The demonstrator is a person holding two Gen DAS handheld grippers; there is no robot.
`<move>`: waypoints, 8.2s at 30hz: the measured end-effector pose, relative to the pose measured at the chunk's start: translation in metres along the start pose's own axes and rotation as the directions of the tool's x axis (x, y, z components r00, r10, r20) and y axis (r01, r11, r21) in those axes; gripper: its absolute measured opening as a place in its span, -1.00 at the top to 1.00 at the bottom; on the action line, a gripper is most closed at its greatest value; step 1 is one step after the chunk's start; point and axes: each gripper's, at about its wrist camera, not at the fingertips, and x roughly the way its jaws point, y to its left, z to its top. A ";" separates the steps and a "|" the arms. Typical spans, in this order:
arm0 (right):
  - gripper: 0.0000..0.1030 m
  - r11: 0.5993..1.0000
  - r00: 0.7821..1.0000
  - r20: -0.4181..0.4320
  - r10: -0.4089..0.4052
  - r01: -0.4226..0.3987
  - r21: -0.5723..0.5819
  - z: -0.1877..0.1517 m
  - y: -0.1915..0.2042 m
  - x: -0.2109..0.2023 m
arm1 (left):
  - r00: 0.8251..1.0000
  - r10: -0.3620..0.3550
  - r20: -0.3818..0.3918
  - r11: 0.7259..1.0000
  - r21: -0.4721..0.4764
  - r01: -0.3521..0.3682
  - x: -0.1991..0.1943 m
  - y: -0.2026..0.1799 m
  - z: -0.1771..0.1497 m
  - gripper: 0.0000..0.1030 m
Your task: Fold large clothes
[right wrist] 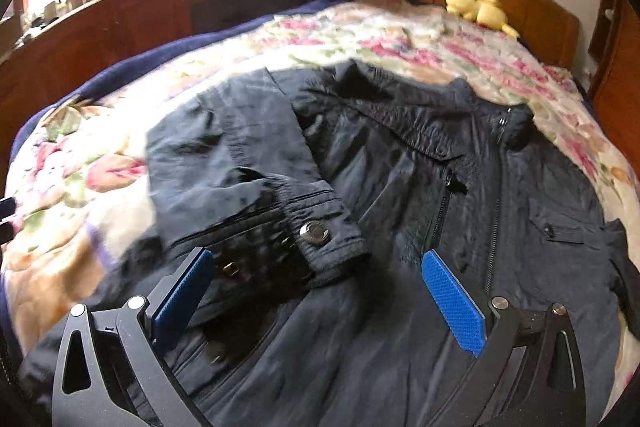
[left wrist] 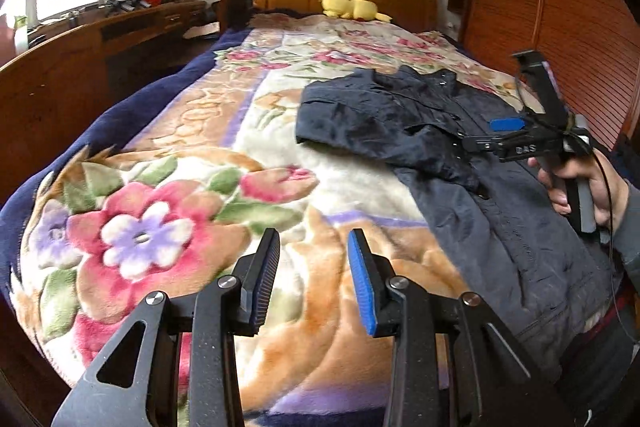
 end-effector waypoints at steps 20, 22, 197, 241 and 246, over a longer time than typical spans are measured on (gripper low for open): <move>0.42 0.991 0.999 -0.034 0.030 -0.034 -0.129 -0.002 0.020 0.036 | 1.000 0.018 -0.016 0.999 -0.030 -0.018 0.001 0.004 -0.005 0.30; 0.64 0.986 1.000 -0.020 0.003 -0.007 -0.168 -0.005 0.027 0.029 | 1.000 0.015 -0.015 1.000 -0.026 -0.015 0.001 0.001 -0.004 0.30; 0.86 0.792 0.852 0.048 -0.522 0.463 0.398 -0.059 -0.332 -0.201 | 0.920 -0.383 -0.079 0.873 0.294 0.389 0.111 -0.305 0.057 0.30; -0.30 0.940 0.953 0.015 -0.303 0.297 0.169 -0.084 -0.105 -0.185 | 0.938 -0.343 -0.056 0.905 0.248 0.346 0.093 -0.239 0.074 0.30; -0.30 0.928 0.948 -0.103 -0.300 0.315 0.200 -0.092 -0.130 -0.139 | 0.938 -0.342 -0.061 0.905 0.248 0.346 0.094 -0.238 0.072 0.30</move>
